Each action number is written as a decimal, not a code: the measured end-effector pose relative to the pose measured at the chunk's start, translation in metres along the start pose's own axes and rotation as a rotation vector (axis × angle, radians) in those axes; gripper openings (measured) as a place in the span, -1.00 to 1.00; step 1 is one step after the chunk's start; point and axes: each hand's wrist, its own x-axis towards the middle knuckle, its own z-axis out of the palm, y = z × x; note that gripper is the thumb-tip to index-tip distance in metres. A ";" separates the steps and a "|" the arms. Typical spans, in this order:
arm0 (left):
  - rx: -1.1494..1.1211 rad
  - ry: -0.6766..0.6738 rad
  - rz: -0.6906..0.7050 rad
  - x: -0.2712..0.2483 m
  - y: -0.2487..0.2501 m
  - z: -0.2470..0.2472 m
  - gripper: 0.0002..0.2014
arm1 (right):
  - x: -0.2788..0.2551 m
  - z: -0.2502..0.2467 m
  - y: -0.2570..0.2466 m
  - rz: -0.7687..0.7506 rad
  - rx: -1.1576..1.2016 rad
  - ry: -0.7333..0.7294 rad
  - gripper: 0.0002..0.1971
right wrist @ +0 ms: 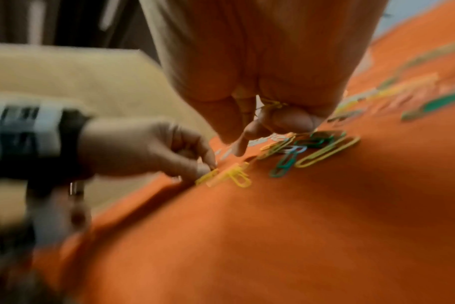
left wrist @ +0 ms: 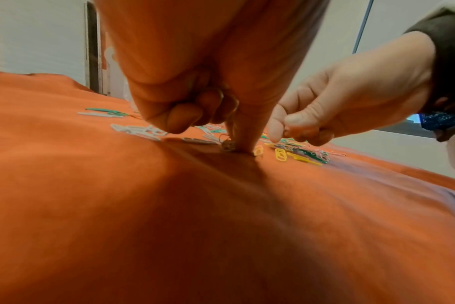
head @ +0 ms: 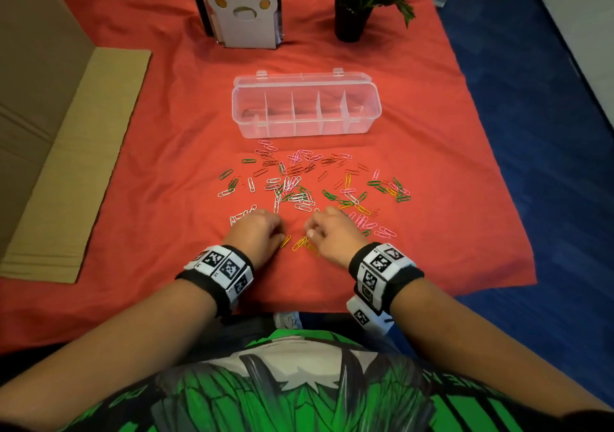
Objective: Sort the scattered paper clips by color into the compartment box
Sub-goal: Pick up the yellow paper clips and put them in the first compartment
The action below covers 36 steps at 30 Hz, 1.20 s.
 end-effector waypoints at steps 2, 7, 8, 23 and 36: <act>-0.013 -0.001 0.006 0.000 0.000 0.002 -0.87 | -0.003 0.005 0.002 -0.092 -0.167 0.002 -0.79; -0.307 0.034 -0.091 0.005 0.002 -0.002 -0.98 | -0.008 0.016 -0.002 -0.245 -0.383 0.031 -0.77; -0.379 0.015 -0.139 0.007 0.001 -0.004 -0.95 | -0.007 0.018 -0.002 -0.250 -0.392 0.031 -0.80; -1.189 -0.218 -0.592 0.007 0.024 -0.013 -0.76 | -0.007 -0.046 0.023 0.344 1.252 0.013 -0.76; -0.185 -0.082 -0.219 0.006 0.021 -0.007 -0.80 | 0.012 -0.024 0.027 0.121 -0.028 0.191 -0.92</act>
